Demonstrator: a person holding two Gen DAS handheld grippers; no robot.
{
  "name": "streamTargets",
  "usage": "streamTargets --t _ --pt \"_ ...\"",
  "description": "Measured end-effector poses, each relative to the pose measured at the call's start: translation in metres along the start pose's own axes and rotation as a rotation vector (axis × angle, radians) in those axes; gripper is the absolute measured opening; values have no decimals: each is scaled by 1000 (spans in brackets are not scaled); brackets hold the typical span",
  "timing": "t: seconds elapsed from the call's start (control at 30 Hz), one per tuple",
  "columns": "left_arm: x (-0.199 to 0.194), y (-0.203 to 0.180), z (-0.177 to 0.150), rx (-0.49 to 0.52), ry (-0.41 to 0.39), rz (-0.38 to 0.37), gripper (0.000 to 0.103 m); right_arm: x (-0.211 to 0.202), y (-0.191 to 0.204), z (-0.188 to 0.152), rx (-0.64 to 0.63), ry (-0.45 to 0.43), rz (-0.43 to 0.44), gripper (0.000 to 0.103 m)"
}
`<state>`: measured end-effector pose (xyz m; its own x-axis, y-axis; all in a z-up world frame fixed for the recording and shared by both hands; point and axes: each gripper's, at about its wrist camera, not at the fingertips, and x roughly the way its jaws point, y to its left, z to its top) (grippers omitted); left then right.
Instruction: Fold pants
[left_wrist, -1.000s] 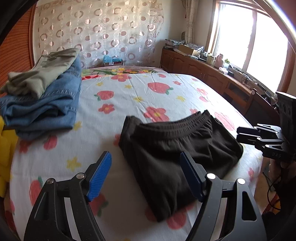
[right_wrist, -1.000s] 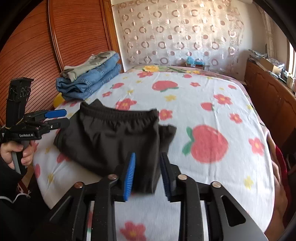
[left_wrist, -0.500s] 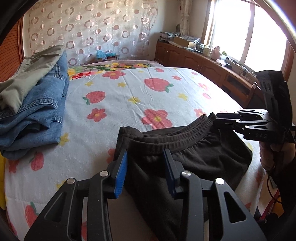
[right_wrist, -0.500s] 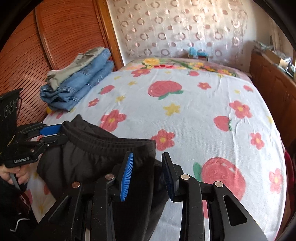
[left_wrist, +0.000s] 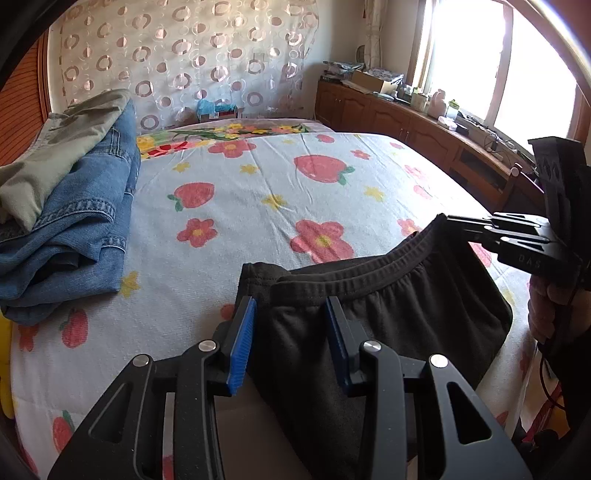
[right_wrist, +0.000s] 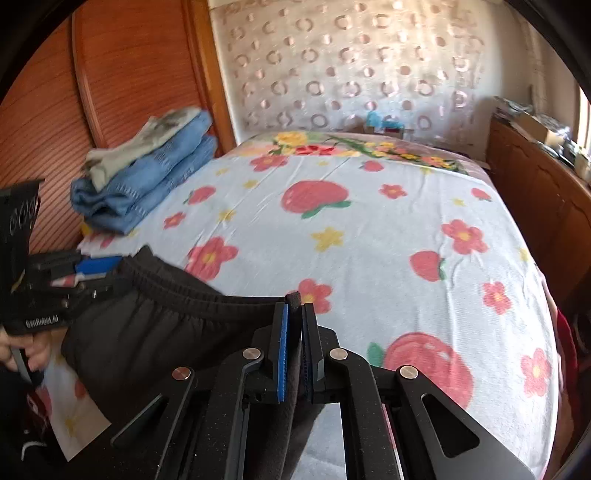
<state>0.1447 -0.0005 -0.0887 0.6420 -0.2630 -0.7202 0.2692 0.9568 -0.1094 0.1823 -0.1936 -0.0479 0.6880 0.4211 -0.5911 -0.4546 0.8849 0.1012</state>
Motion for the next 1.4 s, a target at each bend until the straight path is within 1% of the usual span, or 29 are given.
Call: streamTargets --t 0.1,0.3,0.33,0.4,0.47,0.5,0.57,0.6,0.63,0.87,1.0,1.2,1.37,1.4 --pt "2 1 -1 0 5 1 39 3 -1 -2 7 10 11 7" --pt "6 1 -1 -4 13 7 40 -4 -3 -2 31 -6 31 7" --pt "6 1 -2 -1 14 11 40 -6 -3 -2 31 -5 25 12" --pt "7 1 -2 -2 13 11 40 -11 -3 -4 26 -8 -5 15" --pt "7 2 -2 -7 13 7 41 -15 -4 -6 25 -5 -8 17" --pt "8 2 -2 -8 13 6 41 -17 -4 -7 26 0 -14 20" --pt "8 3 -3 -11 12 6 42 -22 -4 -11 28 -2 -17 33" --pt "8 3 -3 -13 12 6 42 -24 -4 -13 30 0 -22 48" --pt "8 4 -3 -14 12 5 43 -27 -4 -16 34 2 -26 57" --pt "10 5 -3 -20 17 3 44 -46 -10 -38 70 24 5 57" --pt "10 4 -3 -15 16 9 45 -50 -11 -41 69 31 7 57" --pt "11 5 -3 -19 18 7 45 -36 -5 -35 53 41 3 57" --pt "11 5 -3 -19 18 7 45 -19 -2 -25 13 62 -43 57" --pt "11 5 -3 -20 18 6 45 -17 -2 -23 11 60 -42 55"
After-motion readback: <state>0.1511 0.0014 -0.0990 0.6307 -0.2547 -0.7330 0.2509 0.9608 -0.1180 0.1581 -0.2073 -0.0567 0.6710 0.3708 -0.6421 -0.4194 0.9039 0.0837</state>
